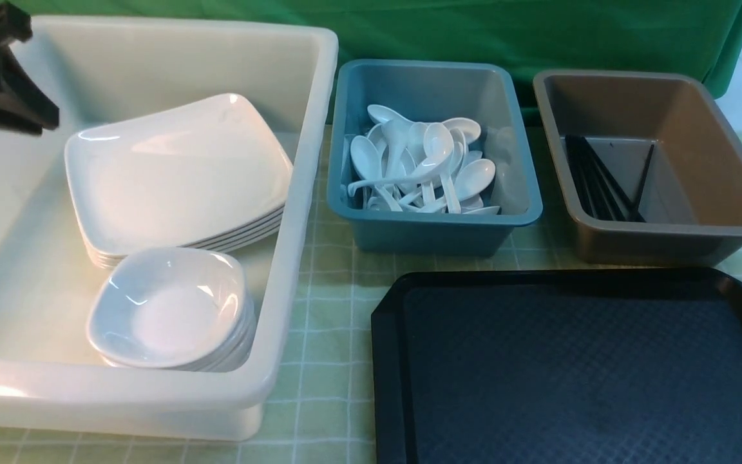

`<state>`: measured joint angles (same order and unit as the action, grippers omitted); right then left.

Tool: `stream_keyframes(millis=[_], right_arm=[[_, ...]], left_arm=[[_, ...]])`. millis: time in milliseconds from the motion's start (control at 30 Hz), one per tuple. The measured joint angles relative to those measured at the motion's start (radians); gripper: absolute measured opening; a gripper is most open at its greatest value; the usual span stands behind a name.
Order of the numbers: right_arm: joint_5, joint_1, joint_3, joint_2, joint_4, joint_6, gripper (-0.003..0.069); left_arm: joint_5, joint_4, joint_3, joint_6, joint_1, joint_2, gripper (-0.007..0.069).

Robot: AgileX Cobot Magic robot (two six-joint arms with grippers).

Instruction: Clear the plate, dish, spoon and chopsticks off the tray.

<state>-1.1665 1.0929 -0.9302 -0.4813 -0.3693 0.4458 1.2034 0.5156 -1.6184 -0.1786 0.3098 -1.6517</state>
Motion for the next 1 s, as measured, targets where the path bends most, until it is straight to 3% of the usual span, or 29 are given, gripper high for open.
stream_keyframes(millis=[100,233,367,667,833,1000], right_arm=[[0.168,0.0,0.133,0.026,-0.006,-0.015,0.001],[0.638,0.0,0.368,0.03,-0.025,-0.023,0.0008],[0.923,0.0,0.476,0.015,-0.032,-0.023,0.001],[1.027,0.014,0.496,0.013,-0.006,-0.145,0.0013],[0.985,0.11,0.497,0.013,0.067,-0.273,0.0],[0.982,0.188,0.497,0.013,0.083,-0.285,0.0006]], left_arm=[[0.007,-0.005,-0.001,-0.012,0.0,0.03,-0.0007],[0.01,-0.008,-0.001,-0.017,0.0,0.062,-0.0013],[0.01,-0.008,-0.001,-0.023,0.0,0.073,-0.0012],[0.012,0.013,-0.001,-0.06,0.0,0.178,-0.0012],[0.013,0.011,-0.001,-0.062,0.0,0.286,-0.0012],[0.014,0.009,-0.001,-0.071,0.0,0.336,-0.0012]])
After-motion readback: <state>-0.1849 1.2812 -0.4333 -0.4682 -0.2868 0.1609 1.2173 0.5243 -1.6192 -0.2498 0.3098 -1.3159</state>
